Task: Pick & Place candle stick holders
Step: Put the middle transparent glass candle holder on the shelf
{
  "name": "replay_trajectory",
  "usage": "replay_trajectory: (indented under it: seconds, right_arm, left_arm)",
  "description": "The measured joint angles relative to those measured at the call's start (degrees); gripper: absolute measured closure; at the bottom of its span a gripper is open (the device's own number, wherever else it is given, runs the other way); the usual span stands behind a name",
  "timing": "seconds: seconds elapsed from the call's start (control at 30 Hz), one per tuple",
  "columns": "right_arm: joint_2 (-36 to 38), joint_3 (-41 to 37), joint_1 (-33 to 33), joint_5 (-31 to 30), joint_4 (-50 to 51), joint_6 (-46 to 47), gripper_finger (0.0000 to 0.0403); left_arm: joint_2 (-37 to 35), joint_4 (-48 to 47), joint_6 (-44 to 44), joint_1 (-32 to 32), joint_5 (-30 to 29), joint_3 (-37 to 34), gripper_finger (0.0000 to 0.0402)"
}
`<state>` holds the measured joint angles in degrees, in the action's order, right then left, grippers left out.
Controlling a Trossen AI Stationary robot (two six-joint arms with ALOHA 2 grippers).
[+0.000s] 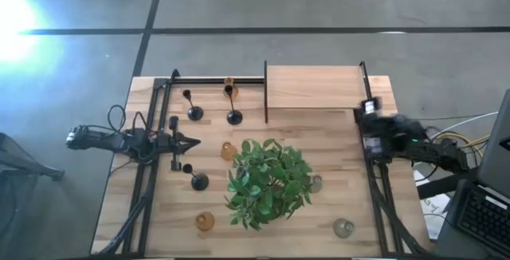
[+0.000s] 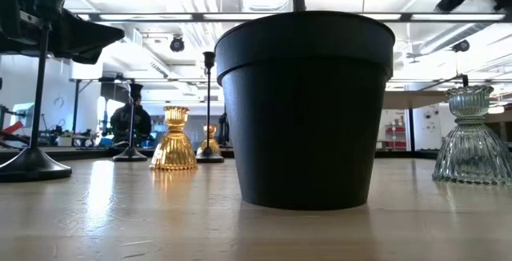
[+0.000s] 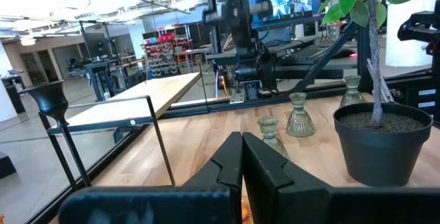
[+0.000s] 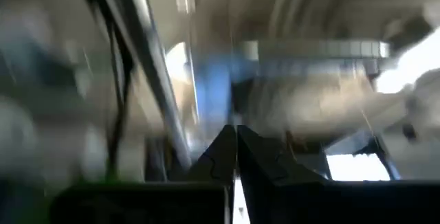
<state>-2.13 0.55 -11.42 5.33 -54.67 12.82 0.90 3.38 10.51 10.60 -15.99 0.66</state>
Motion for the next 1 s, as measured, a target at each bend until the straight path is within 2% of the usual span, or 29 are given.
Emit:
replay_trajectory:
  seconds: [0.1,0.17,0.23,0.3,0.47,0.6,0.7,0.83,0.93,1.0]
  right_arm:
    - [-1.3,0.4,0.0,0.6,-20.2,7.6,0.0394]
    - [-2.2,2.9,0.0,8.7,-21.7,5.1,0.0394]
    - [-4.2,8.1,0.0,19.2,-16.3,0.2,0.0394]
    - [-7.6,15.6,0.0,24.7,-5.8,-1.2,0.0394]
    - [-21.4,38.6,0.0,24.5,37.1,-0.9,0.0394]
    - [-34.7,54.8,0.0,24.9,73.4,6.4,0.0394]
    - [-42.9,64.0,0.0,25.0,95.6,11.3,0.0394]
    - [-51.8,70.7,1.1,24.0,116.5,13.8,0.0394]
    - [-56.4,71.8,2.8,18.8,125.0,16.7,0.0394]
    - [-58.0,71.2,4.8,16.8,126.4,19.3,0.0394]
  left_arm:
    - [0.0,0.0,0.0,0.0,0.0,0.0,0.0390]
    - [0.0,0.0,0.0,0.0,0.0,0.0,0.0390]
    - [0.0,0.0,0.0,0.0,0.0,0.0,0.0390]
    - [0.0,0.0,0.1,0.0,0.0,0.0,0.0390]
    - [0.0,0.0,3.5,0.0,0.0,0.0,0.0390]
    - [0.0,0.0,3.6,0.0,0.0,0.0,0.0390]
    - [0.0,0.0,3.6,0.0,0.0,0.0,0.0390]
    - [0.0,0.0,3.7,0.0,0.0,0.0,0.0390]
    - [0.0,0.0,3.3,0.0,-0.2,0.0,0.0390]
    - [0.0,0.1,2.9,0.0,-0.2,0.0,0.0390]
